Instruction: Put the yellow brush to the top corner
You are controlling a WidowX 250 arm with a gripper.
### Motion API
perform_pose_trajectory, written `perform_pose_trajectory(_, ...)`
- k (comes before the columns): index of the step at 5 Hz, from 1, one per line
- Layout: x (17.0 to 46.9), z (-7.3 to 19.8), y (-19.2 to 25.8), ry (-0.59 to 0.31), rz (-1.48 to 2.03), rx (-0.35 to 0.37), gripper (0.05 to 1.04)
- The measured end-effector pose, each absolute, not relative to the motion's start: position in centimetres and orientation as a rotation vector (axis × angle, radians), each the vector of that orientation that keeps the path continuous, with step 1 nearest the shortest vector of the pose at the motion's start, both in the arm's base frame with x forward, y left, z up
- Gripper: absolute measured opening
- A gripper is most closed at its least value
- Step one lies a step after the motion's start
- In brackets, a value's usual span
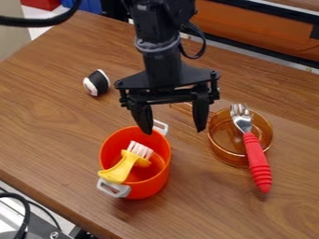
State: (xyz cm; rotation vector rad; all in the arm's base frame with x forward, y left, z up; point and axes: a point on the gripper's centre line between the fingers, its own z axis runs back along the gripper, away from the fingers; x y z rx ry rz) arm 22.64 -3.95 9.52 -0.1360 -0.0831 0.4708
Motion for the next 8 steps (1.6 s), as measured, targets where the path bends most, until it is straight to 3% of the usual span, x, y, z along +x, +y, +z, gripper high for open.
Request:
perform_pose_trajectory(2,21.6,8.9,-2.3,-0.013,0.396,-0.102,0.997)
perform_pose_trajectory(8,20.0,6.1,-0.5,0.032,0.143,-0.067,0.997)
